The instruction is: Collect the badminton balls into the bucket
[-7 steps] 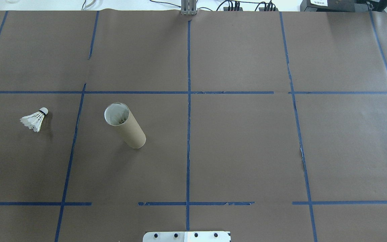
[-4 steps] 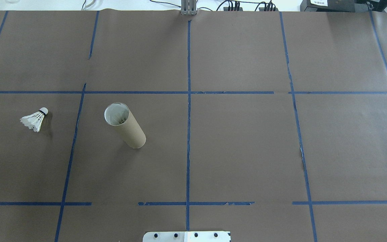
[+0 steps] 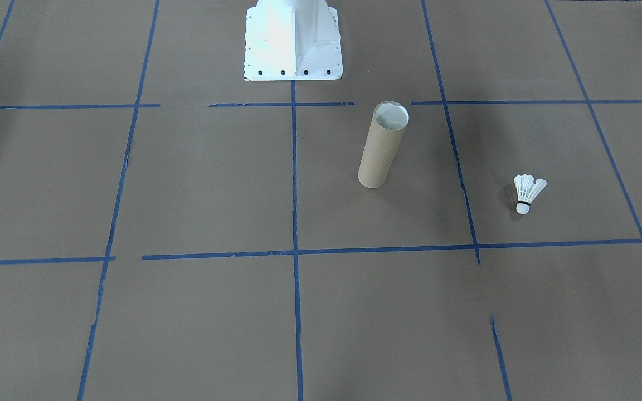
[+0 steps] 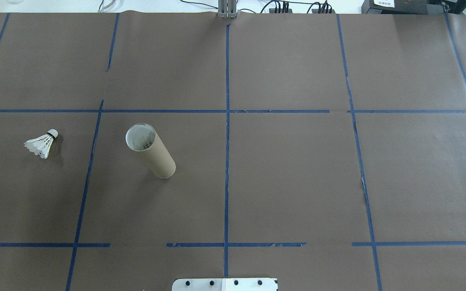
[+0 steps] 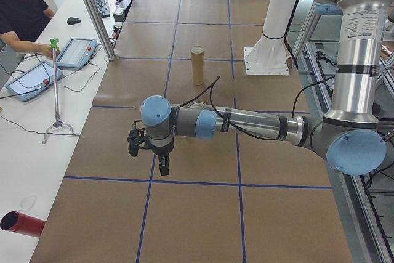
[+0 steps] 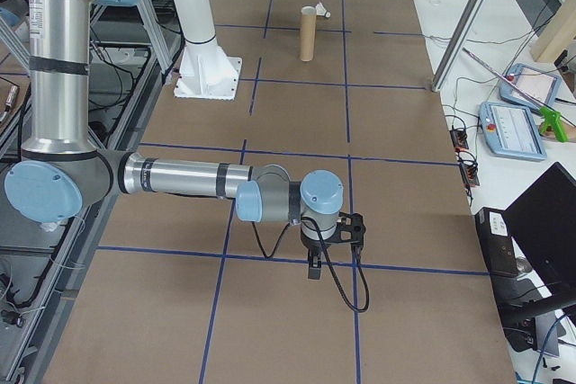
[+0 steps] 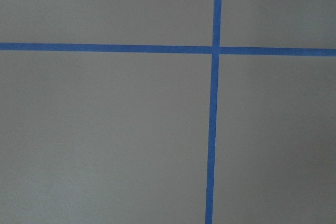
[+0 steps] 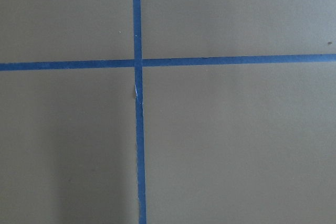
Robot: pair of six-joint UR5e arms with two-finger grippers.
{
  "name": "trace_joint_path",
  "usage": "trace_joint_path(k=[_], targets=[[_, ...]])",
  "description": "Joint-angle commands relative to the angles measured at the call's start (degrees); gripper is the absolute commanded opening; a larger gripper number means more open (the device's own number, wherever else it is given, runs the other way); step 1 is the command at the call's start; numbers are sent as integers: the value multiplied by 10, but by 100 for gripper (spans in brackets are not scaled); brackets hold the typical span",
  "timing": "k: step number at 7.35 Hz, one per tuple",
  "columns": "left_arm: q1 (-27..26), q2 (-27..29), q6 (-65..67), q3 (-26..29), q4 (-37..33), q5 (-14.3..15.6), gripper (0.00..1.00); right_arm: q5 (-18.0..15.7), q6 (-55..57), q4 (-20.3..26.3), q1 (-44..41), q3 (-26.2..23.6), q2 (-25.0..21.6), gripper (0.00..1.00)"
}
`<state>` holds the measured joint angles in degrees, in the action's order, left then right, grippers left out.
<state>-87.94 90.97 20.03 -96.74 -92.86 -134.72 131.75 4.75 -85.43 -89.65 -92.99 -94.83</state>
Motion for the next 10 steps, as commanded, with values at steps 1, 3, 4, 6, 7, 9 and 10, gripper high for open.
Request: trace_joint_path(k=[1,3,4,6,7,9,10], targets=[[27,-6,159,-6,-140,-1,100,0,0,0,0,1,0,100],[71,-17,209,3,-250,-13,100,0,0,0,0,0,0,100],[117,-25,261,12,-281,-18,100,0,0,0,0,0,0,100],[161,-42,441,20,-448,-6,100,0,0,0,0,0,0,100],[177,-58,467,20,-479,-4,100,0,0,0,0,0,0,100],[229,-108,615,23,-599,22,100,0,0,0,0,0,0,100],[246,-112,698,24,-647,37,100,0,0,0,0,0,0,100]])
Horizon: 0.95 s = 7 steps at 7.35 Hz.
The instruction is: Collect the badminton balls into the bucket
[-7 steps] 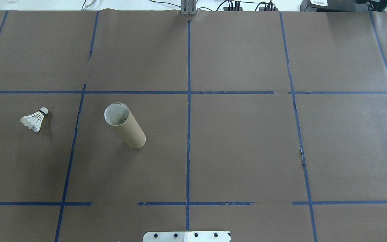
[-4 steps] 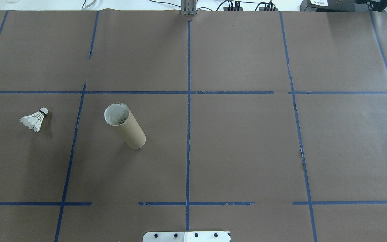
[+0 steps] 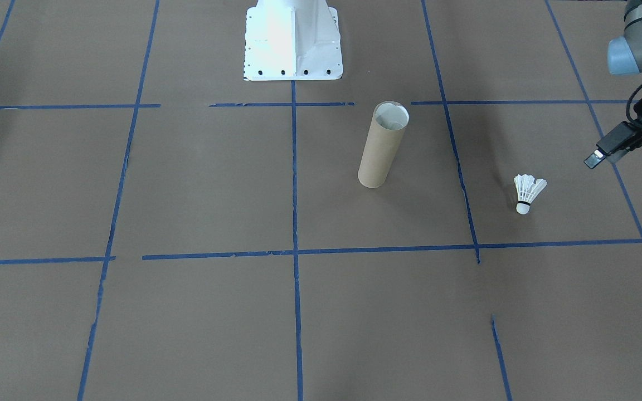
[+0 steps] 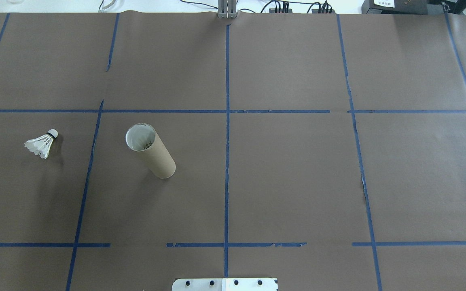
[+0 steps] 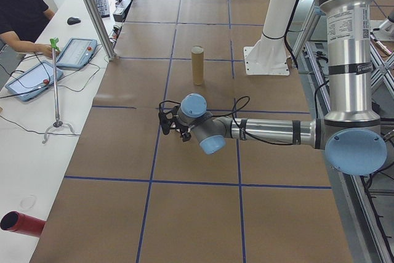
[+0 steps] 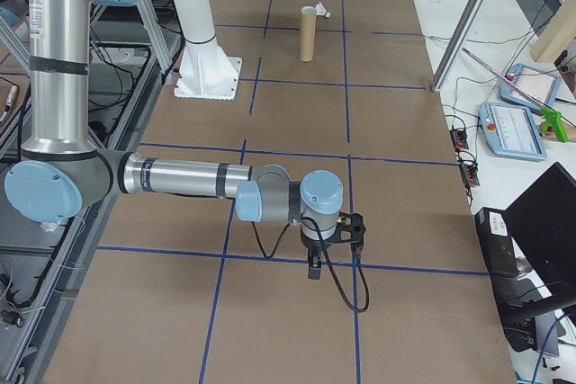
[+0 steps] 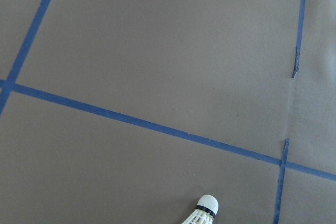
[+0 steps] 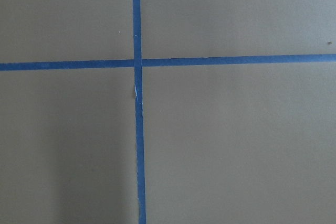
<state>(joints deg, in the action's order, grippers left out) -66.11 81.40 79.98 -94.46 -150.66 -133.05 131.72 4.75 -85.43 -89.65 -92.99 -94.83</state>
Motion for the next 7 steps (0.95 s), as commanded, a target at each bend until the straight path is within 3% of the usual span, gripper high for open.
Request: trace_joint_path(k=[1,2,3,4,7], targets=[[54,-16,157,1,-75,46,100,0,0,0,0,0,0,100],[92,-16,231,1,-100,106,100,0,0,0,0,0,0,100],[152,-14,303,0,-119,187,100,0,0,0,0,0,0,100],[184,-14,314,0,-124,236,100,0,0,0,0,0,0,100],[186,-16,328,33,-164,241,100,0,1,0,0,0,0,100]])
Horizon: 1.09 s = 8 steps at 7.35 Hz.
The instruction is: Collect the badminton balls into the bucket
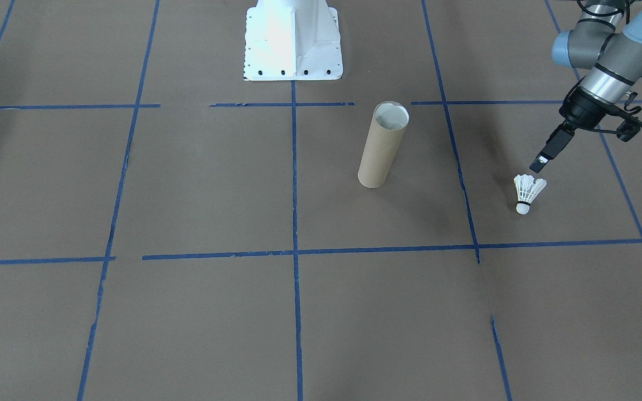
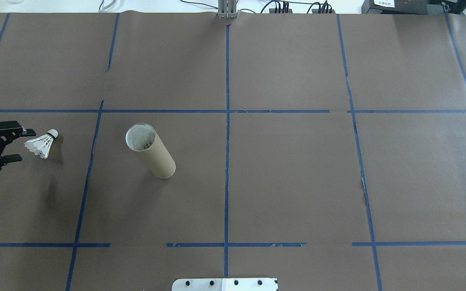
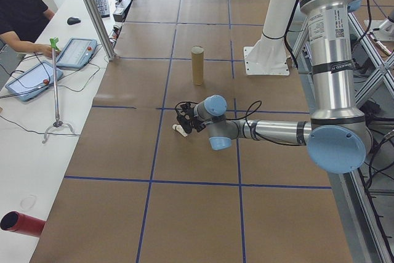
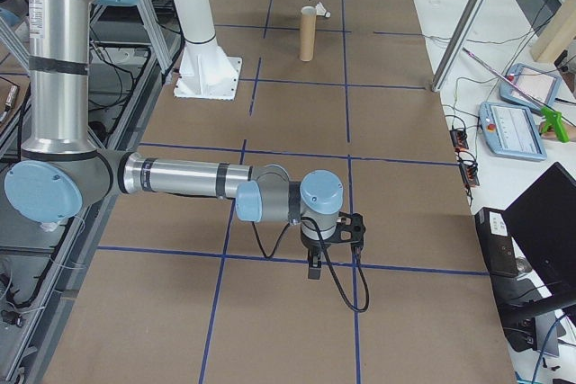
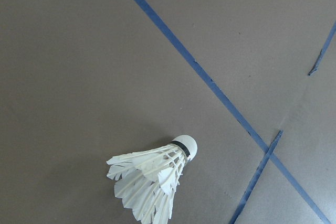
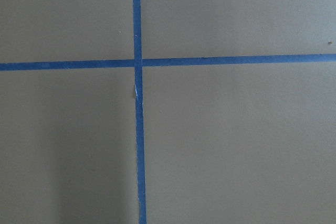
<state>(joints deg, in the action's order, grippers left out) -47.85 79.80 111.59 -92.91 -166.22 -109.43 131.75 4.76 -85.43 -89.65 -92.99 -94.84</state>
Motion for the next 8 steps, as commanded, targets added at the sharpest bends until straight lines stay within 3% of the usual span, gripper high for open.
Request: trace_joint_path(k=[1,5,7,8], targets=[[3,3,13,24,-9,11,100,0,0,0,0,0,0,100],[4,57,25,68,-8,23,100,0,0,0,0,0,0,100],[4,60,27,72,-8,35,83,0,0,0,0,0,0,100],[4,60,29,73,-8,40,64,0,0,0,0,0,0,100]])
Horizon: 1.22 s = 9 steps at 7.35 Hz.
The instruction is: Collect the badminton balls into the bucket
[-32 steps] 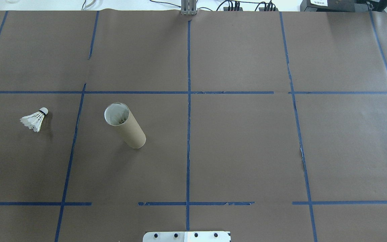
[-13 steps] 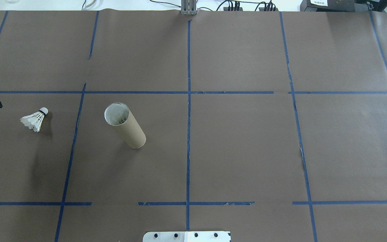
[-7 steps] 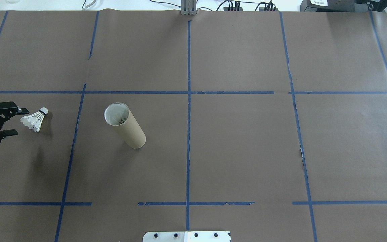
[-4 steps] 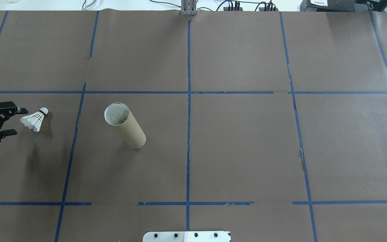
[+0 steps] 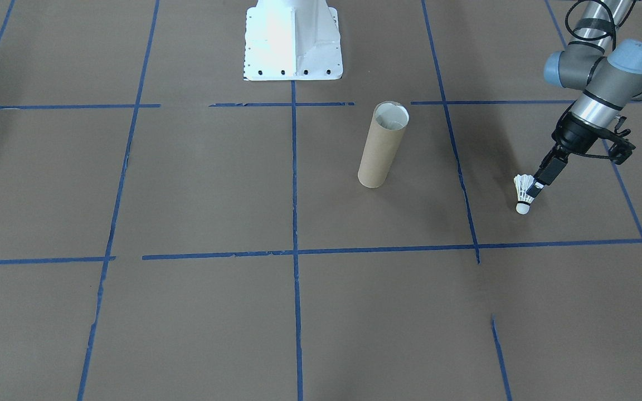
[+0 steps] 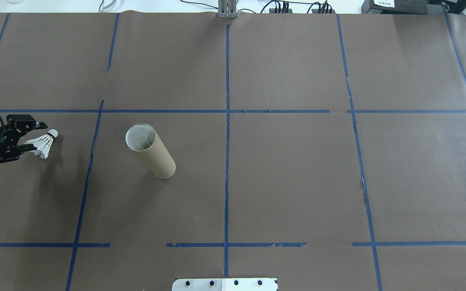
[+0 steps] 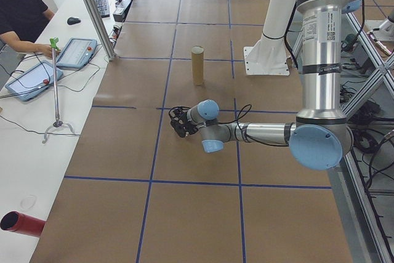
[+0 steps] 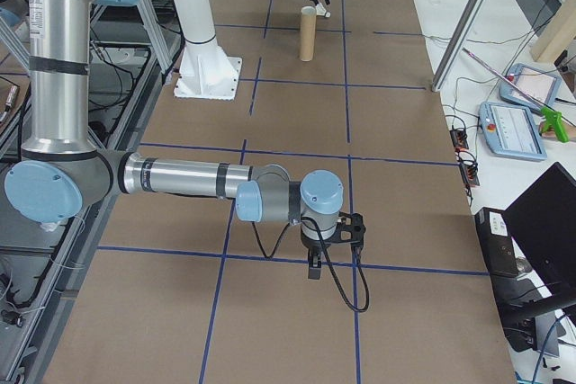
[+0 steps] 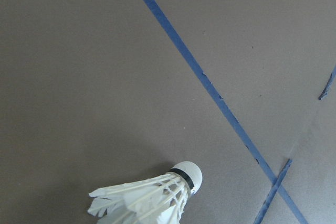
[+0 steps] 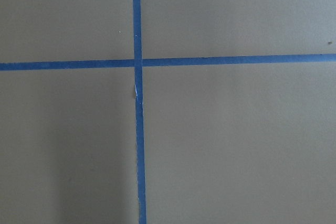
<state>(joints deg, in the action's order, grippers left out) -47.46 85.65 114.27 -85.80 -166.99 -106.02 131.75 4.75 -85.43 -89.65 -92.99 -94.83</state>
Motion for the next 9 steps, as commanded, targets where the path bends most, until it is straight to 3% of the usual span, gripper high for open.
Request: trace_joint_path(k=[1,3,4,5,6,8,9], targets=[[0,1,8,5,-1,6,41,0,0,0,0,0,0,100],[-1,0,13,5,-2,8,7,0,0,0,0,0,0,100],[-2,0,23,2,-2,8,0,0,0,0,0,0,0,100],[-3,-6,23,-15,-10,-1,0,0,0,0,0,0,0,100],[-6,-11,21,-39,-8,-53,0,0,0,0,0,0,0,100],[-62,-5,17,-64,4,-151,0,0,0,0,0,0,0,100],[-87,1,17,-81,42,-198,0,0,0,0,0,0,0,100]])
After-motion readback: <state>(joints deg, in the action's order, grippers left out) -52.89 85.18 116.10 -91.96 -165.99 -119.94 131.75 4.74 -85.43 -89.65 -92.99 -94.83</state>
